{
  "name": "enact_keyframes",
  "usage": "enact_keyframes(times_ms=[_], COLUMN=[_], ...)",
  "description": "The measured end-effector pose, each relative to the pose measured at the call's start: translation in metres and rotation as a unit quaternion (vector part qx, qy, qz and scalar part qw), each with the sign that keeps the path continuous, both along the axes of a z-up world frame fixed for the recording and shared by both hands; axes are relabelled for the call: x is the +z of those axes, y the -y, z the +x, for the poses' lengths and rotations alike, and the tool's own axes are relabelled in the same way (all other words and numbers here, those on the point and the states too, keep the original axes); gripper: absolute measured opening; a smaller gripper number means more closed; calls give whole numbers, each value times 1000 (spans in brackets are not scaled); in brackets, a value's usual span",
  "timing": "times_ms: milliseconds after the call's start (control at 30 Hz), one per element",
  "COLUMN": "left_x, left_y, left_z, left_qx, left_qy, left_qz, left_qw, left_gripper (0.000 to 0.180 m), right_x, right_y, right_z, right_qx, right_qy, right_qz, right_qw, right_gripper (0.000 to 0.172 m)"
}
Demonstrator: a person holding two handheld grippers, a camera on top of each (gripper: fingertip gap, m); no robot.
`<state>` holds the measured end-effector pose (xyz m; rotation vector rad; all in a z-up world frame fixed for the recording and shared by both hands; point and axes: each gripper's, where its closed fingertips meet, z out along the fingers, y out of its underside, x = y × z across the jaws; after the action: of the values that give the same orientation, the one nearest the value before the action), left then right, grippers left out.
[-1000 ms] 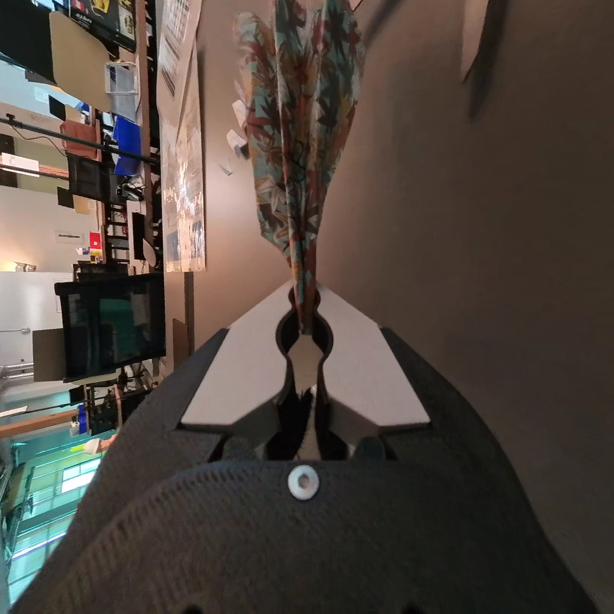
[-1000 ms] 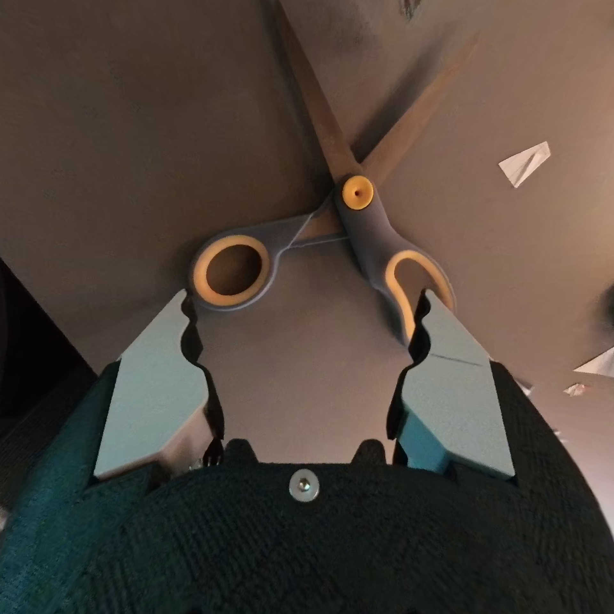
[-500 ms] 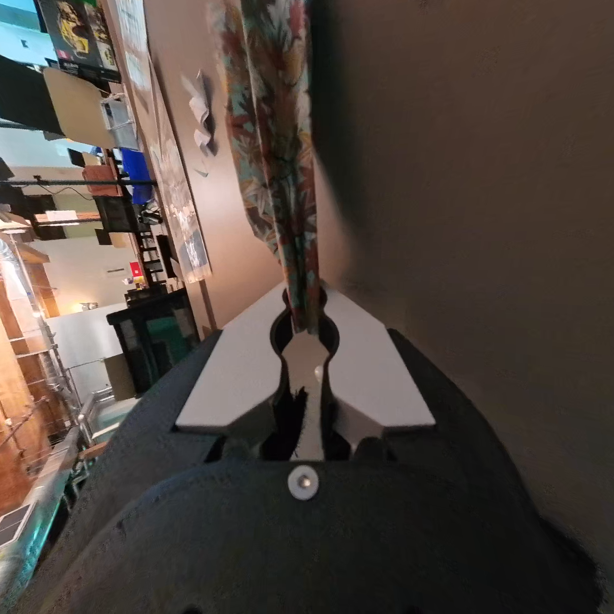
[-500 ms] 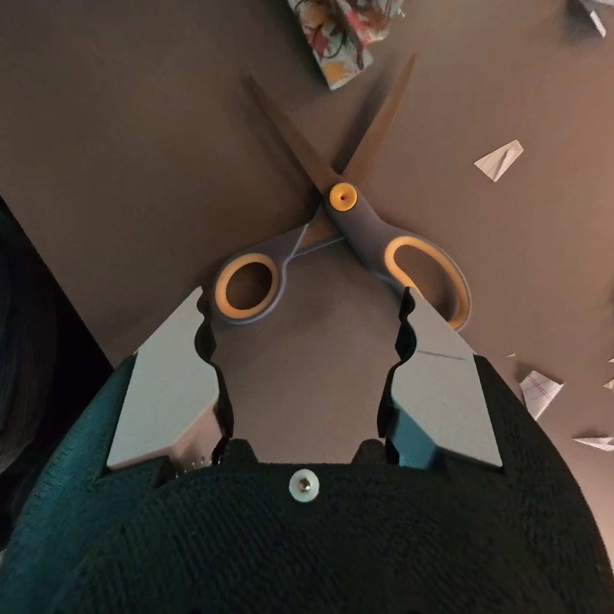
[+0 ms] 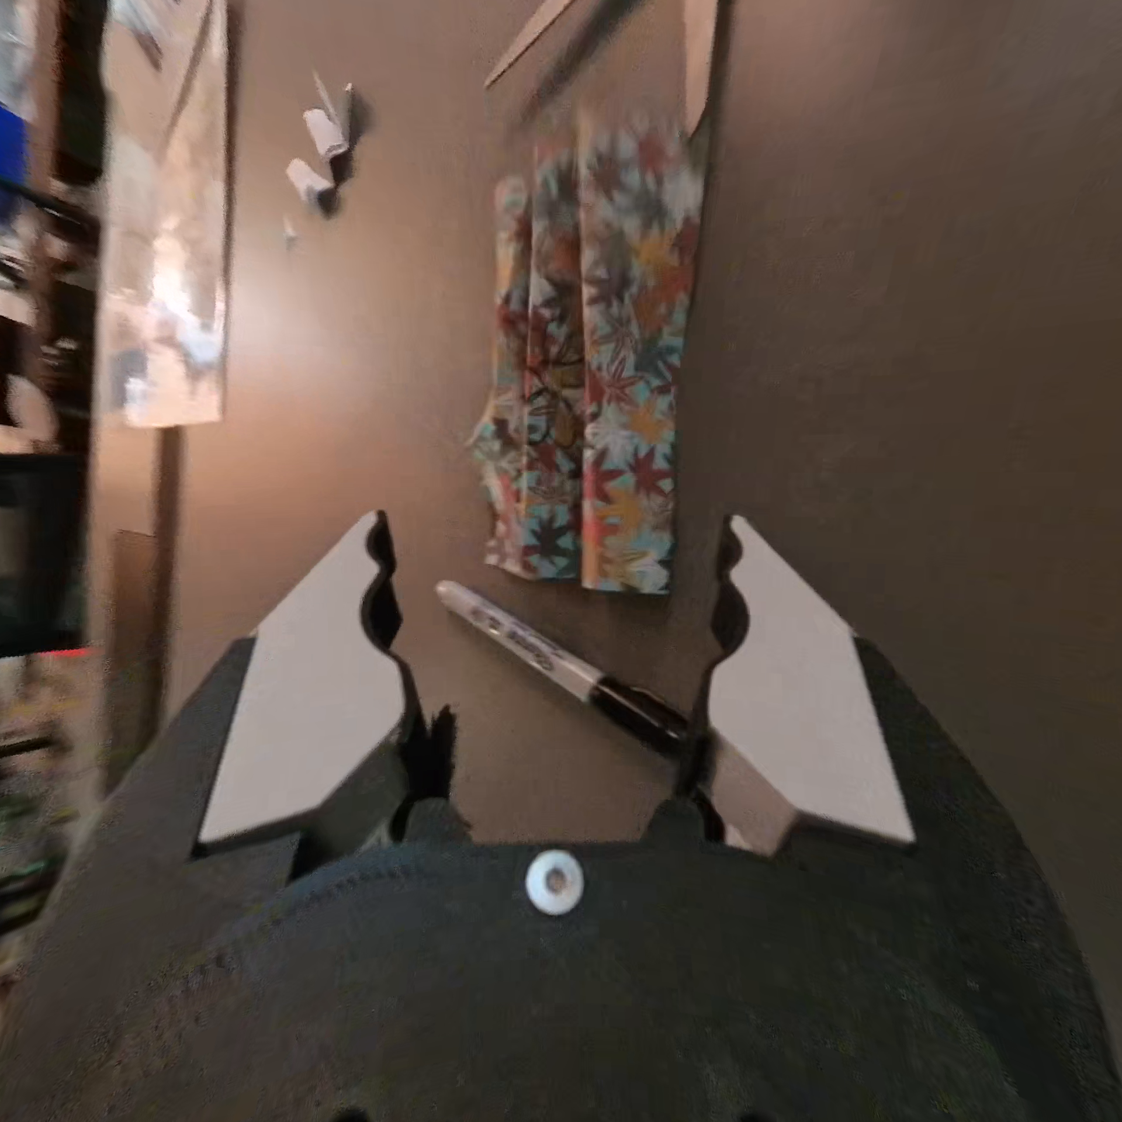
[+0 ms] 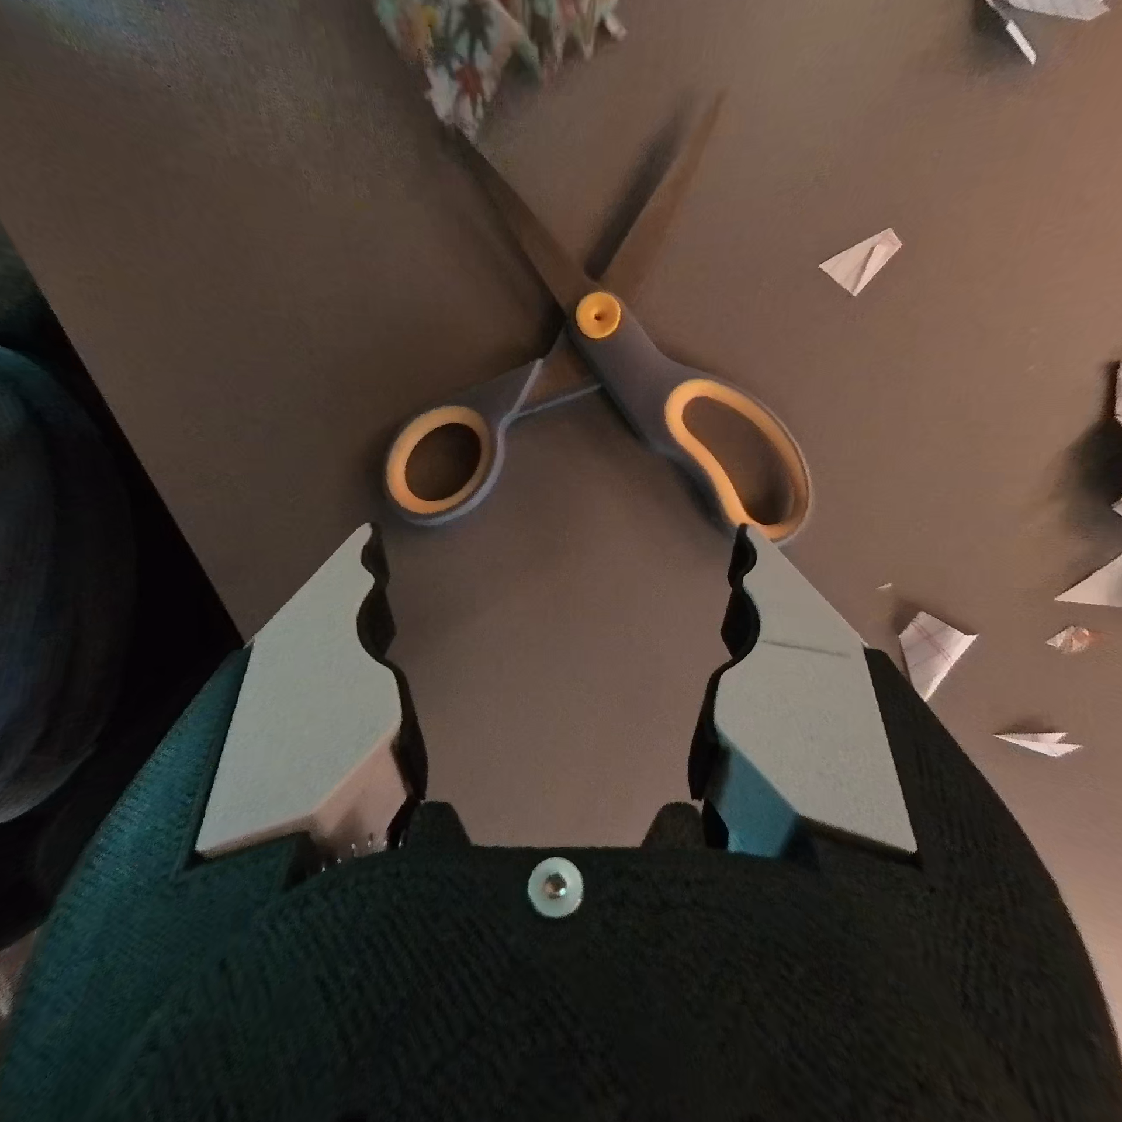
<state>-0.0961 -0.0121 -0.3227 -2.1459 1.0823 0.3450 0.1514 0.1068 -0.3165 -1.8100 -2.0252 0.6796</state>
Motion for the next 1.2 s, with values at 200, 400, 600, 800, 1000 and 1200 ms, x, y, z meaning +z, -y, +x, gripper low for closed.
enact_keyframes(times_ms=[200,400,600,800,1000,1200], left_x=[44,61,19,-16,-22,-27], left_y=[25,12,-15,-46,-51,-49], left_z=[38,148,236,244,240,240], left_qx=[-14,-100,-192,-235,-265,-229], left_qy=[211,299,206,33,-12,5], left_qz=[44,71,29,-13,-122,-242], left_qw=[976,946,959,971,956,943], left_gripper=[112,91,58,44,28,20], right_x=[5,13,14,34,44,43], right_y=[-16,-43,-46,-47,-34,-27], right_z=[-3,-11,-5,-4,7,12], right_qx=[-7,-41,-26,-51,-79,-91], right_qy=[-40,-83,-105,-235,-298,-309], right_qz=[15,6,9,74,84,42], right_qw=[999,996,994,968,947,946], right_gripper=[107,86,63,58,59,62])
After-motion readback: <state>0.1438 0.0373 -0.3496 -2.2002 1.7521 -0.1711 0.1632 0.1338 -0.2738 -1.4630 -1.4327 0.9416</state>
